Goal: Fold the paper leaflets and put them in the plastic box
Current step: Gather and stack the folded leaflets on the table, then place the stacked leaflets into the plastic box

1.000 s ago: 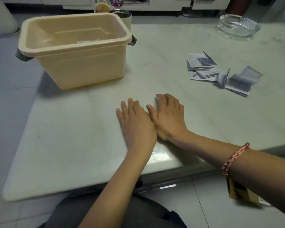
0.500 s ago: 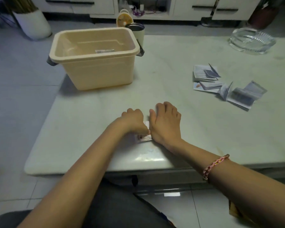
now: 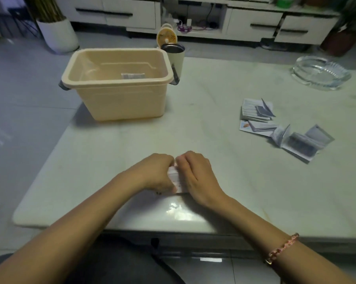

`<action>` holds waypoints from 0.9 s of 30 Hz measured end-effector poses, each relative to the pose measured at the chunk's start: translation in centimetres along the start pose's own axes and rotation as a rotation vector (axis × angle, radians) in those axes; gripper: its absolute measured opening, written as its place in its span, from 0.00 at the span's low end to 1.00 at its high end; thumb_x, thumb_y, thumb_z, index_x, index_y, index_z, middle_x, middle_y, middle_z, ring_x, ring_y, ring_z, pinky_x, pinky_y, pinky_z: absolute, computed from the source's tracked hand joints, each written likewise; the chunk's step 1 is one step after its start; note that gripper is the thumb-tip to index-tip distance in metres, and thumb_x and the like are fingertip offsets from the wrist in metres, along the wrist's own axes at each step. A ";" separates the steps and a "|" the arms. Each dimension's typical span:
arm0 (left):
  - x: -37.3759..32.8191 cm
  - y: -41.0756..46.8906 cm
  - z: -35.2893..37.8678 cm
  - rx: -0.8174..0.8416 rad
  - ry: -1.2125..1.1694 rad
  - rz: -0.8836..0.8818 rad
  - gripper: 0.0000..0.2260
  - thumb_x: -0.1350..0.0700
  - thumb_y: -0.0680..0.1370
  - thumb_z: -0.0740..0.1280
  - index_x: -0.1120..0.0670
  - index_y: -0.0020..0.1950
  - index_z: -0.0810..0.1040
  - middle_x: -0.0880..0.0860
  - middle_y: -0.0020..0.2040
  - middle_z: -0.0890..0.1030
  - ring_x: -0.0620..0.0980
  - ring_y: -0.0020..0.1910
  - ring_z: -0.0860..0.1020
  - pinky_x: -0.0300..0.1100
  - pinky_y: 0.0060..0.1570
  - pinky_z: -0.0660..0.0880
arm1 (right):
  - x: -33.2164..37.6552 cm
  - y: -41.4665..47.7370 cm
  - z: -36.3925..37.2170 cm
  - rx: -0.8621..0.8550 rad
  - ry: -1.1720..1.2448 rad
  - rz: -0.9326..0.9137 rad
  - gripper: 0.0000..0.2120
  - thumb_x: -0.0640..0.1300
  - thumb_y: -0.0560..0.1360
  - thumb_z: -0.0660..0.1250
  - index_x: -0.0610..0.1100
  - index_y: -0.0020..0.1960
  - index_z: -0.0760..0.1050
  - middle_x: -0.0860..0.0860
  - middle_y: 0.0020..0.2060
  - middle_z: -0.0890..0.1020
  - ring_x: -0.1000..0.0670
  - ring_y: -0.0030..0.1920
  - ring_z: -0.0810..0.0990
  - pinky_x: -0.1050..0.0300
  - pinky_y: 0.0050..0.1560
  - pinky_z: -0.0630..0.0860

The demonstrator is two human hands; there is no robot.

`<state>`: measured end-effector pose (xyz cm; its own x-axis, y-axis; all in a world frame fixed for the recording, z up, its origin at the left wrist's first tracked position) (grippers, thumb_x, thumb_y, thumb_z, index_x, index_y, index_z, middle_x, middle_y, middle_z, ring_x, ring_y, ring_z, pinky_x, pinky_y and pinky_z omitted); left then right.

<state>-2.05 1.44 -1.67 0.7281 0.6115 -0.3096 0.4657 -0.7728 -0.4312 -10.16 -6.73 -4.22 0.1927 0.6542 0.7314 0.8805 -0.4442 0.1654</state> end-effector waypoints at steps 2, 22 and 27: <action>0.6 -0.7 -0.4 -0.090 -0.050 0.038 0.11 0.52 0.71 0.70 0.50 0.45 0.68 0.50 0.46 0.76 0.52 0.46 0.75 0.42 0.42 0.70 | 0.3 -0.4 -0.6 0.255 0.082 -0.032 0.20 0.65 0.73 0.53 0.51 0.50 0.70 0.54 0.44 0.78 0.54 0.44 0.75 0.57 0.46 0.71; 1.5 -1.0 0.1 -0.419 0.077 0.057 0.08 0.62 0.74 0.60 0.52 0.52 0.71 0.51 0.51 0.78 0.55 0.51 0.73 0.43 0.41 0.63 | -0.3 -0.1 -0.4 0.020 -0.015 -0.155 0.03 0.40 0.71 0.60 0.46 0.44 0.72 0.53 0.35 0.78 0.53 0.35 0.73 0.59 0.37 0.70; 2.6 -1.0 -2.4 -0.379 -0.133 0.130 0.04 0.52 0.73 0.69 0.50 0.45 0.76 0.50 0.43 0.80 0.52 0.45 0.76 0.43 0.40 0.66 | 0.8 1.9 -1.1 0.105 0.097 -0.167 0.04 0.41 0.72 0.62 0.48 0.46 0.72 0.56 0.34 0.78 0.56 0.35 0.73 0.67 0.36 0.68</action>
<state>0.58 3.38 0.03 0.7335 0.5024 -0.4578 0.5444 -0.8375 -0.0469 -8.82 -7.75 -2.62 0.0020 0.6490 0.7608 0.9379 -0.2651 0.2237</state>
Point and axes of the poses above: each hand's wrist, its own y-axis towards the middle knuckle, its own z-axis out of the palm, x = y × z, the point moved 4 cm from there along y, towards the middle knuckle
